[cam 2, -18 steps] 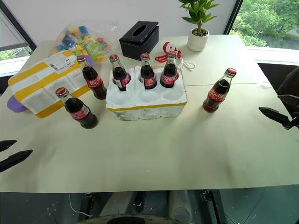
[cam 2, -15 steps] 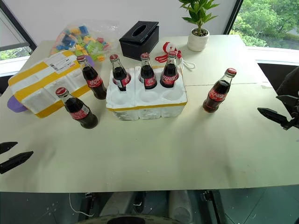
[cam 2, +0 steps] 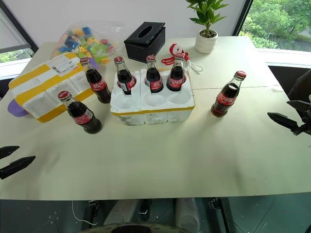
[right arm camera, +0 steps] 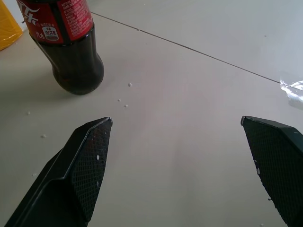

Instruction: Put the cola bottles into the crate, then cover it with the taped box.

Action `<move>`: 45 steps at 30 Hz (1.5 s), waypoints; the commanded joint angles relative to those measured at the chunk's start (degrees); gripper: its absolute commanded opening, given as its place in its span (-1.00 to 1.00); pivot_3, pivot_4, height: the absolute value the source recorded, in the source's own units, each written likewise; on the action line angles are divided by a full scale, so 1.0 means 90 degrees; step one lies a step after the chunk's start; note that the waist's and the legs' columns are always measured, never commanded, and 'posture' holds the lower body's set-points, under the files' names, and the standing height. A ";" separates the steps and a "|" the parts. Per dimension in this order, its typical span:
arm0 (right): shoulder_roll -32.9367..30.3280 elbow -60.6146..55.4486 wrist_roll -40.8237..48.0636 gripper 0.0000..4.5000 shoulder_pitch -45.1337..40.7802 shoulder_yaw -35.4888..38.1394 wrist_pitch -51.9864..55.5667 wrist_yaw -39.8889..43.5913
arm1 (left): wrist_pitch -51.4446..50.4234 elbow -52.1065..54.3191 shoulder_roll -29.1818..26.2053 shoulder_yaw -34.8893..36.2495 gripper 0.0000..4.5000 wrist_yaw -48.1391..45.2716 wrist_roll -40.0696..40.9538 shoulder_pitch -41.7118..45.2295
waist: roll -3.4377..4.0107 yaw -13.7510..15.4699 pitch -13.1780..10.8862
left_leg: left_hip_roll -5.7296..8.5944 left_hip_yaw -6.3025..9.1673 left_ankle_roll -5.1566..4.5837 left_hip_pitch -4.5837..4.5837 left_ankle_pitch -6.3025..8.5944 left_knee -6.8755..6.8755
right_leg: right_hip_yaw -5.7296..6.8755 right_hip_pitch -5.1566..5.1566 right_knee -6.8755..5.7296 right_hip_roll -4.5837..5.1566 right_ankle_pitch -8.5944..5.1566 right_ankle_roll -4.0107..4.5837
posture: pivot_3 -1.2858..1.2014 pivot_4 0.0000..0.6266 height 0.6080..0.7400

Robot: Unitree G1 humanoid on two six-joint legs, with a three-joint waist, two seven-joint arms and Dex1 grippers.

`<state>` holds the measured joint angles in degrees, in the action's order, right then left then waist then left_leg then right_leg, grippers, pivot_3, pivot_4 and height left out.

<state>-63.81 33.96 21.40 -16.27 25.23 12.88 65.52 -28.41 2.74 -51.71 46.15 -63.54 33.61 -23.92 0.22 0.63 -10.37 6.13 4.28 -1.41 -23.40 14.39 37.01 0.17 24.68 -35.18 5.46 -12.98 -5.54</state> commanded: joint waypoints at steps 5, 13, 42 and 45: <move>-0.0368 -0.0526 0.0682 1.00 -0.0220 0.0383 0.0981 0.0540 | -0.0643 0.0926 -0.0135 0.0198 0.99 -0.0108 0.0845 0.0408 | 0.0005 -0.0006 -0.0002 | 0.0002 -0.0001 -0.0002 0.0000 0.0001 0.0002 | 0.0000 0.0000 0.0000 0.0000 0.0001 -0.0001 | 0.03 -0.52 0.88; -0.0936 -0.2220 0.1856 1.00 -0.0313 0.1008 0.2782 0.1145 | -0.0462 0.0878 -0.0063 -0.1009 0.99 0.0085 0.0611 0.1444 | 0.0051 -0.0003 -0.0004 | -0.0001 -0.0003 -0.0003 0.0000 0.0002 0.0002 | 0.0000 0.0001 -0.0003 0.0000 0.0001 -0.0001 | 0.03 -0.52 0.88; -0.0647 -0.5157 0.3496 1.00 0.0106 0.1881 0.4345 0.0492 | 0.0626 -0.0815 0.1008 -0.3421 0.99 0.0529 -0.0400 0.4139 | 0.0037 0.0023 -0.0010 | 0.0004 -0.0006 -0.0021 -0.0008 -0.0004 0.0012 | -0.0001 0.0005 -0.0004 0.0003 0.0015 -0.0022 | 0.03 -0.52 0.88; -0.0598 -0.5204 0.3529 1.00 0.0125 0.1823 0.4323 0.0415 | 0.0692 -0.0880 0.1130 -0.3414 0.99 0.0606 -0.0389 0.4259 | 0.0036 0.0022 -0.0009 | 0.0004 -0.0005 -0.0022 -0.0008 -0.0005 0.0012 | -0.0001 0.0005 -0.0004 0.0002 0.0015 -0.0023 | 0.03 -0.52 0.88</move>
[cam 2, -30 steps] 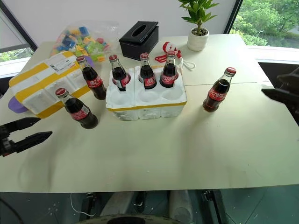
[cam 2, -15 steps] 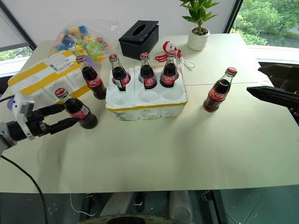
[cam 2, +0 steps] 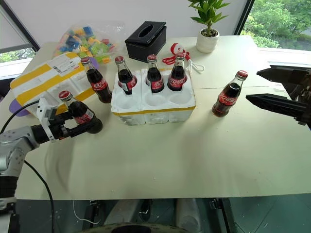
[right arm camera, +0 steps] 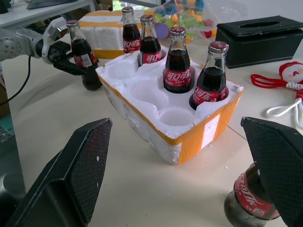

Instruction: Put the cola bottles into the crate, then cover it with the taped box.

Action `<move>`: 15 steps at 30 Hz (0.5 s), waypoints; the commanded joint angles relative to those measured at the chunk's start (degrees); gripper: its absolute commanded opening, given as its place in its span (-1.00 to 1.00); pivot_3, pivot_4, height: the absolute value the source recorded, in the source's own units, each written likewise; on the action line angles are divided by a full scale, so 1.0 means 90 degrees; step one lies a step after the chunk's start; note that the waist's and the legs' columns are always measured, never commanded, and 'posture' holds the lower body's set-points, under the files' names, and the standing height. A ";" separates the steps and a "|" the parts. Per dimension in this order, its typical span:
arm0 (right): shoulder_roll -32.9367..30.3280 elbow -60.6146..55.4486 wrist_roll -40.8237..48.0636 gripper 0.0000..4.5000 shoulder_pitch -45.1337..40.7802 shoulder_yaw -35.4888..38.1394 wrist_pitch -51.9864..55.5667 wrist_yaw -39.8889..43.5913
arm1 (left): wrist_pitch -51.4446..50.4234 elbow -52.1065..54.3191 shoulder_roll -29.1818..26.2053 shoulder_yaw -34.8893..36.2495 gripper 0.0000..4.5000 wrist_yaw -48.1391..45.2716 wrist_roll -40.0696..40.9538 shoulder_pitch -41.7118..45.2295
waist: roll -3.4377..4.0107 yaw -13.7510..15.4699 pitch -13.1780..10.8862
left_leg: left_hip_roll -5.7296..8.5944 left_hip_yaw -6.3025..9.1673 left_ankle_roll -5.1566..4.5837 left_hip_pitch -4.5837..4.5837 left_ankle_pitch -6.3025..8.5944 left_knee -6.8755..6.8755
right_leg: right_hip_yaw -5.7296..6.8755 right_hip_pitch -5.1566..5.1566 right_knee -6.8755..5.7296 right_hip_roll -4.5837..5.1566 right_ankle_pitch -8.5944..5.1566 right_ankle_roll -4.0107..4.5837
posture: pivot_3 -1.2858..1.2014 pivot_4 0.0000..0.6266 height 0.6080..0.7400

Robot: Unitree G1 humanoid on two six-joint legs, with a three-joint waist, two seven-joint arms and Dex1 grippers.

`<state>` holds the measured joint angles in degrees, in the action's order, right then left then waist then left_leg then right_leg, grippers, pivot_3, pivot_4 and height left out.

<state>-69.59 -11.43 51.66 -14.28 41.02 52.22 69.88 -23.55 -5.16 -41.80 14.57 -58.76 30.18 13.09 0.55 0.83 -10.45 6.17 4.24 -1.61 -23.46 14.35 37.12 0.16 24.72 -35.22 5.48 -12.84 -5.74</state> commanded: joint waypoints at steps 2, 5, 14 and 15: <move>0.0070 -0.0241 0.0208 1.00 -0.0053 0.0053 -0.0043 -0.0089 | 0.0111 0.0027 0.0055 0.0117 0.76 0.0078 0.0055 0.0189 | -0.0001 0.0000 0.0001 | 0.0000 0.0000 -0.0001 0.0000 -0.0001 0.0000 | 0.0000 0.0000 0.0000 0.0000 0.0001 -0.0002 | 0.03 -0.52 0.88; 0.0081 -0.0304 0.0235 1.00 -0.0028 0.0038 -0.0043 -0.0101 | 0.0004 0.0138 -0.0024 0.0133 0.24 0.0026 0.0112 0.0184 | -0.0001 -0.0004 0.0001 | 0.0000 0.0000 -0.0002 0.0000 -0.0001 0.0000 | 0.0000 0.0001 -0.0001 0.0000 0.0002 -0.0004 | 0.03 -0.52 0.88; 0.0161 -0.0347 0.0099 1.00 0.0044 -0.0198 -0.0215 -0.0141 | -0.1709 0.1386 -0.1420 0.0367 0.26 -0.1170 0.1373 0.0593 | -0.0029 0.0003 -0.0016 | 0.0000 0.0000 -0.0002 -0.0007 -0.0001 0.0001 | 0.0000 0.0007 -0.0001 -0.0001 0.0001 -0.0002 | 0.03 -0.52 0.88; 0.0180 -0.0331 0.0080 1.00 0.0038 -0.0246 -0.0251 -0.0156 | -0.1899 0.1434 -0.1595 0.0364 0.26 -0.1336 0.1551 0.0783 | -0.0030 0.0015 -0.0016 | 0.0000 0.0001 -0.0002 -0.0007 -0.0001 0.0003 | 0.0000 0.0006 -0.0001 -0.0001 0.0001 -0.0002 | 0.03 -0.52 0.88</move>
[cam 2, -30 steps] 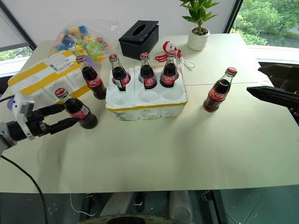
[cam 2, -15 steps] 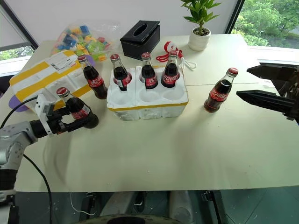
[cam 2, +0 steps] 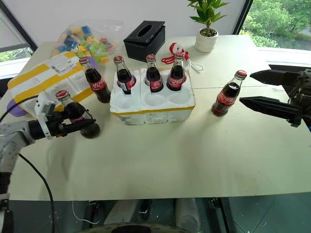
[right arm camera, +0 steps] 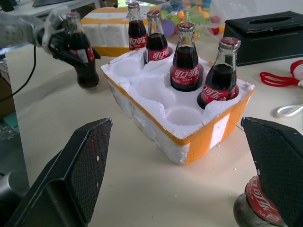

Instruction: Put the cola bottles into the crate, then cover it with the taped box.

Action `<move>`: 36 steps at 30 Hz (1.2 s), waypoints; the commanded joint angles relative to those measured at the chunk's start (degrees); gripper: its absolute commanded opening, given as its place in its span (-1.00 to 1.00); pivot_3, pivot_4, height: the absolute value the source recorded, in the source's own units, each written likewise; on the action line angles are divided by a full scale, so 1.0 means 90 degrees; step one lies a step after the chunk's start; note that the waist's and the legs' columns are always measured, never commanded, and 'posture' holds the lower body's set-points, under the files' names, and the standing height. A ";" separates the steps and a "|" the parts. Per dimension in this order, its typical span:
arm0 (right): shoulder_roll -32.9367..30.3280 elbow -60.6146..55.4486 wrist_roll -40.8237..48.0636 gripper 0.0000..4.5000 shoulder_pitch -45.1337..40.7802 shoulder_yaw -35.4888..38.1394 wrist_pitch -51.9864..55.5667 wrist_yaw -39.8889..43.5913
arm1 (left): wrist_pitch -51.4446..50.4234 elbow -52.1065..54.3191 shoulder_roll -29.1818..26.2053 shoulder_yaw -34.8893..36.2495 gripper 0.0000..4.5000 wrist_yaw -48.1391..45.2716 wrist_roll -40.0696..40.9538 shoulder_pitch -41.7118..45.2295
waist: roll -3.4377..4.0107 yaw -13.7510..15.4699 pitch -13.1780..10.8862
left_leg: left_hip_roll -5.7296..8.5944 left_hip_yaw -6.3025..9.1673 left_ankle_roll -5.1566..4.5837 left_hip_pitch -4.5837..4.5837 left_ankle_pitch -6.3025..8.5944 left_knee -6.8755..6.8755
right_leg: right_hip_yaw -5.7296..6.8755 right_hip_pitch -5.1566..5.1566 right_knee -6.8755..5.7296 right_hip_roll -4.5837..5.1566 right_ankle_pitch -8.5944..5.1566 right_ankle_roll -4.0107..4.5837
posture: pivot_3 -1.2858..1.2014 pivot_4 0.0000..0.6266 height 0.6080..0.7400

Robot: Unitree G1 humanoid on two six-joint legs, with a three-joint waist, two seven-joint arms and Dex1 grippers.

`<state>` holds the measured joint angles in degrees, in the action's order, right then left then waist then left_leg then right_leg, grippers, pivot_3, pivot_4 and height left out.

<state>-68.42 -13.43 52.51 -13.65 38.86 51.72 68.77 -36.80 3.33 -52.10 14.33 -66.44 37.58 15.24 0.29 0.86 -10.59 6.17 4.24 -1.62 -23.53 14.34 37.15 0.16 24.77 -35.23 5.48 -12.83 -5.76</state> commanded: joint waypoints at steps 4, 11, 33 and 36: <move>0.0124 -0.0050 -0.0036 1.00 -0.0140 -0.0230 -0.0301 -0.0164 | -0.0887 0.0116 -0.0667 -0.0070 0.26 -0.0796 0.0941 0.2043 | -0.0007 0.0021 -0.0003 | 0.0002 0.0003 0.0001 -0.0002 -0.0001 0.0013 | 0.0004 -0.0004 -0.0003 -0.0001 0.0001 -0.0001 | 0.03 -0.52 0.88; 0.0338 -0.0147 -0.0044 1.00 -0.0144 -0.0336 -0.0370 -0.0502 | -0.1241 -0.0422 0.0498 -0.1340 0.26 -0.0935 0.0751 0.4326 | -0.0009 -0.0002 -0.0003 | 0.0009 0.0002 0.0000 -0.0001 -0.0004 0.0016 | 0.0006 -0.0004 -0.0015 -0.0001 0.0014 -0.0025 | 0.03 -0.52 0.88; 0.0773 -0.0964 0.0096 1.00 0.0958 0.0560 -0.0176 -0.1330 | 0.1182 -0.3926 0.3703 -0.2401 0.26 0.0004 -0.1640 0.5881 | -0.0022 0.0126 -0.0011 | 0.0015 0.0000 -0.0006 -0.0002 -0.0002 0.0039 | 0.0002 -0.0008 -0.0027 0.0001 0.0024 -0.0043 | 0.03 -0.52 0.88; 0.0775 -0.0924 0.0072 1.00 0.0928 0.0517 -0.0201 -0.1433 | 0.1330 -0.3975 0.3744 -0.2523 0.26 -0.0102 -0.1832 0.5825 | -0.0023 0.0145 -0.0012 | 0.0015 0.0000 -0.0006 -0.0007 -0.0002 0.0035 | 0.0002 0.0000 -0.0029 0.0000 0.0024 -0.0043 | 0.03 -0.52 0.88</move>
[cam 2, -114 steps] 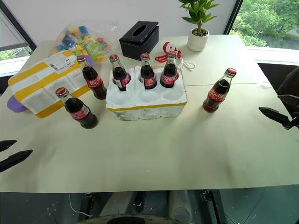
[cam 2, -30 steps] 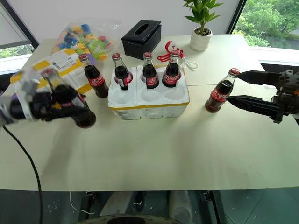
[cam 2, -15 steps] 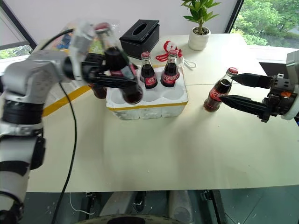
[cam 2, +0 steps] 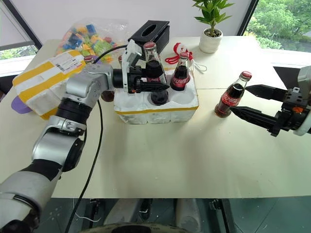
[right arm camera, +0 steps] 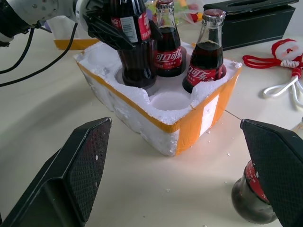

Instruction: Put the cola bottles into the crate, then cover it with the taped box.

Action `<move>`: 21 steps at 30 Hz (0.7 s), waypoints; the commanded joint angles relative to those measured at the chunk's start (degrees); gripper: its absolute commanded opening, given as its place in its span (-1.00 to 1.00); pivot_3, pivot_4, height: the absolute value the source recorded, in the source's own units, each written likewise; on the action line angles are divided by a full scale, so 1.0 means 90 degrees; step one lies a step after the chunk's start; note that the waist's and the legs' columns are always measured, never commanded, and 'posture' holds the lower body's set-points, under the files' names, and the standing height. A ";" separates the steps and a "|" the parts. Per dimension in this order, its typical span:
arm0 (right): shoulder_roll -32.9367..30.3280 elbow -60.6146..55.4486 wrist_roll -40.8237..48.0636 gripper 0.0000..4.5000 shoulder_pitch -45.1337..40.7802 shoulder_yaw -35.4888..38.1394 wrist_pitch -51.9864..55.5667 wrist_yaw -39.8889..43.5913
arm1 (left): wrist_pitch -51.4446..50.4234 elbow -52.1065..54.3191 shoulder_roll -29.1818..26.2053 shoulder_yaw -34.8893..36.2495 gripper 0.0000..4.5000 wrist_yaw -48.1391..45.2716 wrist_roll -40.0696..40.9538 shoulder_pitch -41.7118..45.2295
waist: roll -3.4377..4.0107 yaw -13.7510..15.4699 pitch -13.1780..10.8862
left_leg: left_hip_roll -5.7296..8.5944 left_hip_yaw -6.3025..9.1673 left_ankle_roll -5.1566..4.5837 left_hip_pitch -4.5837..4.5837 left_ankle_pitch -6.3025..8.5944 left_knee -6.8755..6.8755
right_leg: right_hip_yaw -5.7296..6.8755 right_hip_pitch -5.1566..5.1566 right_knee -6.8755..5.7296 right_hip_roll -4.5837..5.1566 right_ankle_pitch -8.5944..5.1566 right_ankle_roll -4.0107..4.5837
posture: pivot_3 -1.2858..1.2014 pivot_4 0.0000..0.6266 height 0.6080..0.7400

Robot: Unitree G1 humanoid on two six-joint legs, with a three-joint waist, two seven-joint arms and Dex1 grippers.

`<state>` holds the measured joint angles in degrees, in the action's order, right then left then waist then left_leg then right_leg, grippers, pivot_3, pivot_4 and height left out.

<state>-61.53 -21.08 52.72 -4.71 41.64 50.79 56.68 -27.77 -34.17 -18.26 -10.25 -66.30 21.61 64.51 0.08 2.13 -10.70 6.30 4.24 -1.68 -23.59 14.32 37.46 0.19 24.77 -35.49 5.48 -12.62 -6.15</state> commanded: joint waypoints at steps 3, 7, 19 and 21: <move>-0.0003 -0.0017 0.0042 1.00 -0.0087 0.0184 -0.0107 -0.0139 | 0.0603 0.0249 -0.0129 -0.0064 0.26 -0.0324 -0.0428 0.0149 | 0.0000 0.0006 0.0000 | 0.0000 0.0000 0.0005 -0.0002 -0.0003 0.0000 | 0.0000 0.0002 0.0000 0.0000 0.0000 0.0000 | 0.03 -0.52 0.88; 0.0003 0.0014 0.0008 1.00 -0.0081 0.0136 -0.0149 -0.0162 | 0.0861 0.0322 -0.0133 -0.0218 0.26 -0.0385 -0.0745 -0.0129 | 0.0000 0.0005 0.0000 | 0.0001 0.0000 0.0002 -0.0002 -0.0001 0.0003 | -0.0001 0.0000 -0.0002 0.0001 0.0001 0.0000 | 0.03 -0.52 0.88; -0.0068 0.0199 -0.0040 1.00 -0.0492 -0.0362 -0.0273 -0.0233 | 0.0156 0.1408 -0.0440 0.0285 0.98 -0.0223 -0.0510 -0.0565 | 0.0002 0.0004 0.0001 | 0.0000 0.0000 -0.0001 -0.0002 0.0001 0.0018 | 0.0000 -0.0004 -0.0008 0.0000 0.0001 0.0000 | 0.03 -0.52 0.88; -0.0070 0.0240 -0.0064 1.00 -0.0553 -0.0448 -0.0312 -0.0209 | -0.0427 0.1950 -0.0727 0.0599 0.98 -0.0213 -0.0151 -0.0632 | 0.0000 -0.0024 0.0000 | -0.0001 0.0000 -0.0001 -0.0002 0.0001 0.0019 | 0.0000 -0.0003 -0.0010 -0.0001 0.0001 0.0000 | 0.03 -0.52 0.88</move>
<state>-61.56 -18.87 52.37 -8.60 37.17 49.44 54.52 -28.36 -21.99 -22.66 -9.18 -68.41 16.95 57.96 0.09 1.91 -10.70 6.29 4.24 -1.69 -23.61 14.32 37.64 0.18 24.76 -35.60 5.46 -12.61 -6.15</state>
